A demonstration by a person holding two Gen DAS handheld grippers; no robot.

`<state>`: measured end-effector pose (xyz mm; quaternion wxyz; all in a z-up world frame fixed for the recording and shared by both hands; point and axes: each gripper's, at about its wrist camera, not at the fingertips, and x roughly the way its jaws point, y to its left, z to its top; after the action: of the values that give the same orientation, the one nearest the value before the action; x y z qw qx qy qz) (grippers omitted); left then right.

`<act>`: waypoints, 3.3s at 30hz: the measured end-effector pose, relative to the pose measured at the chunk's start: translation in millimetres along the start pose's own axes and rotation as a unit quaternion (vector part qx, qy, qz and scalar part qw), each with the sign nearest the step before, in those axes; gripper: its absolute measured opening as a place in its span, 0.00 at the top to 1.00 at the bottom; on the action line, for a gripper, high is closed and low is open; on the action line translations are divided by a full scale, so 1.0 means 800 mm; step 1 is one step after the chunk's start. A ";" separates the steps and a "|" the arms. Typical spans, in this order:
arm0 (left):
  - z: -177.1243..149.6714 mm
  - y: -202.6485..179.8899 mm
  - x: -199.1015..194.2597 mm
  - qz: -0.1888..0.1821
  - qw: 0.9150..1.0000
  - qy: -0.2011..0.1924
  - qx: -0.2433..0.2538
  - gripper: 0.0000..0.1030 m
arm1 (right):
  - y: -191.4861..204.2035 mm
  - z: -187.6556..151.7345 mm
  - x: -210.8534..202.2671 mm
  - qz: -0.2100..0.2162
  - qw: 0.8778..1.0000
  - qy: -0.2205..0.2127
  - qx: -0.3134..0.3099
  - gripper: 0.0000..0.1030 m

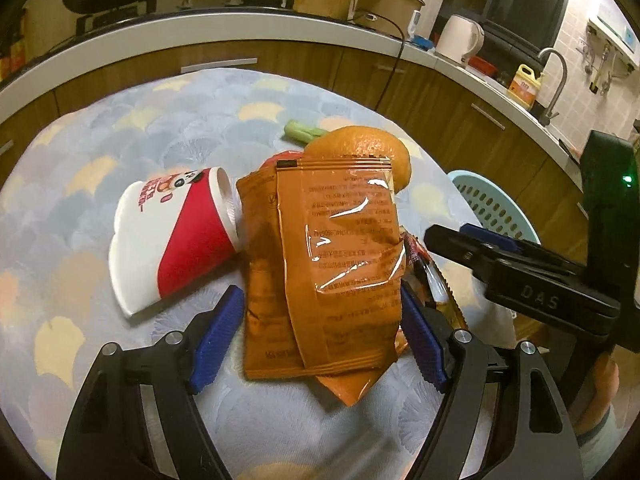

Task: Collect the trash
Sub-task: 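Grasp the orange chip bag with the left tool, then grasp the colourful snack packet with the right tool while the left tool holds the chip bag, then lower the chip bag and snack packet into the blue basket and open both tools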

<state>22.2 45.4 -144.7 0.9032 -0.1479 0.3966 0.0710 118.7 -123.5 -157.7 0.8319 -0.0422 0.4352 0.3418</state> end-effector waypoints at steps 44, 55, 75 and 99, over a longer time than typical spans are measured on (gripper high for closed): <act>0.012 -0.019 -0.086 -0.083 0.990 -0.110 0.009 0.51 | 0.030 -0.033 -0.099 -0.054 0.987 -0.103 -0.109 0.93; 0.065 -0.109 -0.069 -0.123 0.983 -0.113 0.075 0.48 | -0.087 -0.001 -0.160 -0.149 0.974 -0.166 -0.024 0.93; 0.102 -0.297 0.105 -0.169 0.974 0.005 0.151 0.50 | -0.284 -0.008 -0.132 -0.274 0.948 -0.099 0.129 0.93; 0.095 -0.278 0.146 -0.153 0.979 0.057 0.125 0.27 | -0.292 -0.006 -0.099 -0.232 0.959 -0.040 0.160 0.56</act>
<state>208.3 -138.9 -135.5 0.8905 -0.0966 0.4262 -0.1267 225.8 -346.1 -154.1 0.9009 0.0052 0.4288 0.0668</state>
